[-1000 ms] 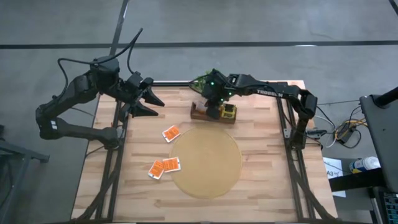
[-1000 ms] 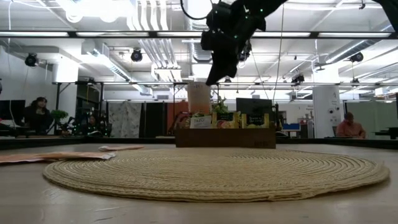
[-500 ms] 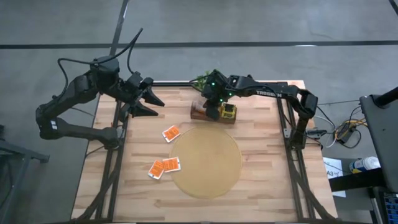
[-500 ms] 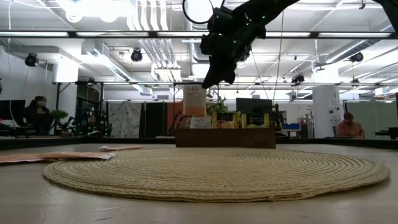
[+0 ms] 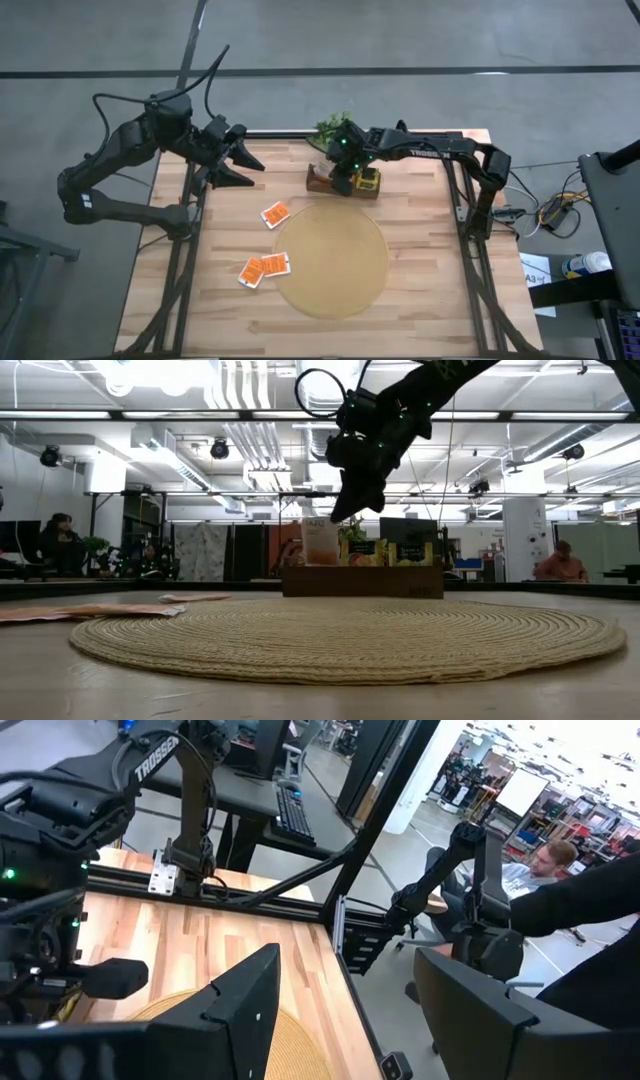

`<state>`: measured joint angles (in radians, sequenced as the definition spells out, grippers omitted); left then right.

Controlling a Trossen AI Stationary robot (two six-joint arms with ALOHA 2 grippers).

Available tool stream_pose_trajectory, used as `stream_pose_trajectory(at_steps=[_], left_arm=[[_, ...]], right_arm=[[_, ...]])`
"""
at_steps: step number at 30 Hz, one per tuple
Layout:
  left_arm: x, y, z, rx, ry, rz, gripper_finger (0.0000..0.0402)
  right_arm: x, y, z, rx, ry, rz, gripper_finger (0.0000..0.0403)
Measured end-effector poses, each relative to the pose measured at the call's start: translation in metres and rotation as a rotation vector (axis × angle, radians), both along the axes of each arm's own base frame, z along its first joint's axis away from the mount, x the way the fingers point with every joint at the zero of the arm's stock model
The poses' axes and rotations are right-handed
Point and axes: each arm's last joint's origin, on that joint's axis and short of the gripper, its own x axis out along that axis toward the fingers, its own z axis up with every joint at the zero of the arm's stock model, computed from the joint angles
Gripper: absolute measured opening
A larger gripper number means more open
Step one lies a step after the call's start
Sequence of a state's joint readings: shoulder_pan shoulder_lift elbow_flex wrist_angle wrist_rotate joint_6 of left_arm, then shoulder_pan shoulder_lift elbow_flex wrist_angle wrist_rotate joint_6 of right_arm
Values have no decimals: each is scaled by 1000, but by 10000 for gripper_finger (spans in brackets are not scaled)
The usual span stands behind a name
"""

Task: Pick & Place Tea
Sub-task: Put the white tea bag into the left section of the wooden organizer

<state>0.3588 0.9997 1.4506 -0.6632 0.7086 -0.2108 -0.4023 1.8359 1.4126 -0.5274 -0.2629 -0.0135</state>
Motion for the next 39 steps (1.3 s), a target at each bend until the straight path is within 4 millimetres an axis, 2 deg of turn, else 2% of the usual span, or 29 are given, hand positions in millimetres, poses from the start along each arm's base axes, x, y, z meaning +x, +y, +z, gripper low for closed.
stream_pose_trajectory(at_steps=[9, 23, 32, 39], left_arm=[[0, 0, 1, 3, -11, 0, 224], [0, 0, 1, 5, -12, 0, 224], [0, 0, 2, 5, -18, 0, 224], [0, 0, 2, 4, -18, 1, 224]], right_arm=[[0, -2, -9, 12, -35, -38, 8], [2, -1, -7, 59, -65, -24, 8], [8, -3, -29, 80, -14, -23, 8], [8, -4, -29, 76, -13, -21, 8]])
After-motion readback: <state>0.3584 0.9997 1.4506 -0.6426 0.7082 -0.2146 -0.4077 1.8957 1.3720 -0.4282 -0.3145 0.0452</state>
